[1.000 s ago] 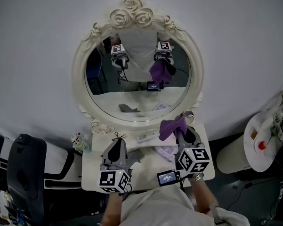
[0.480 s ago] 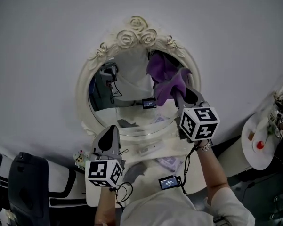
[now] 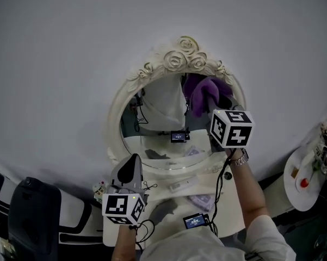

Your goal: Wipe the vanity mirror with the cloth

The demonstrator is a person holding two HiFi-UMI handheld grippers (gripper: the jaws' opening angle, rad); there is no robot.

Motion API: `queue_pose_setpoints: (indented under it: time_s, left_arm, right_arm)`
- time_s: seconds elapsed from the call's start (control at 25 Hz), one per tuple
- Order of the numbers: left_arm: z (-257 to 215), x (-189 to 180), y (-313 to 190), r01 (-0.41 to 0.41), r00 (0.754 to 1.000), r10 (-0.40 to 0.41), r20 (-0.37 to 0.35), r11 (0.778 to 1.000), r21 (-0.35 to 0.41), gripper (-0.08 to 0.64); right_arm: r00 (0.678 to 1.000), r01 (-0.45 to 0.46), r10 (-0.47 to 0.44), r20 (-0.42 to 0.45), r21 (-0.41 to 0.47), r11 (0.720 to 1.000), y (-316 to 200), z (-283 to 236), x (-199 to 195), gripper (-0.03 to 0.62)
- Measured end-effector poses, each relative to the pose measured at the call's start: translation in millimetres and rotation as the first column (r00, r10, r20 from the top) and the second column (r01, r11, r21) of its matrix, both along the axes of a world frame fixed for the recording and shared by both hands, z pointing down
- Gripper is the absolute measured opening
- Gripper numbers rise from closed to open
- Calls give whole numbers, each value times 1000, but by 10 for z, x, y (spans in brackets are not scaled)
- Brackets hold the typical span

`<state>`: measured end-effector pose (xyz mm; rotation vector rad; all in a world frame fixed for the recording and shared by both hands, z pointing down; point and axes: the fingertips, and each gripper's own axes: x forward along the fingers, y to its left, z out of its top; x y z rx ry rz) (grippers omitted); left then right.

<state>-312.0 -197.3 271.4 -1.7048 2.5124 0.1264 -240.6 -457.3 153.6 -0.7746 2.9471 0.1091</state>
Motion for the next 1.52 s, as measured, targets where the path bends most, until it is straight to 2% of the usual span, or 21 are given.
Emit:
queue_pose_setpoints:
  time_s: [0.32,0.8,0.96,1.2,1.36,1.52]
  left_arm:
    - [31,-224,319,51,999,-51,-17,999,12,0]
    - [41,-353,705,103,995,-103,-20,994,28,0]
    - [7,-369,843,121,993,-121,-2,992,33,0]
    - [-14,-423,1026,160,987,-160,5,987,32,0]
    - [14,-404,1014,158,987,-158,-11,987,27,0]
    - [4,-299,931,142,990,-142,-2,990,16,0]
  right_arm:
    - [999,11,-13,33,47,999,324,-246,-320,58]
    - [997,78,-80,15,99,992,930,-315,-882,58]
    - [990,142,-142,-1,84,986,1164,-271,-1071,58]
    - [986,166,-167,13,76,983,1382,-144,-1314,57]
    - [983,183,-184,6,52,982,1474,-34,-1435,57]
    - [971,235,-232,-50,49,971,1610,134,-1574,57]
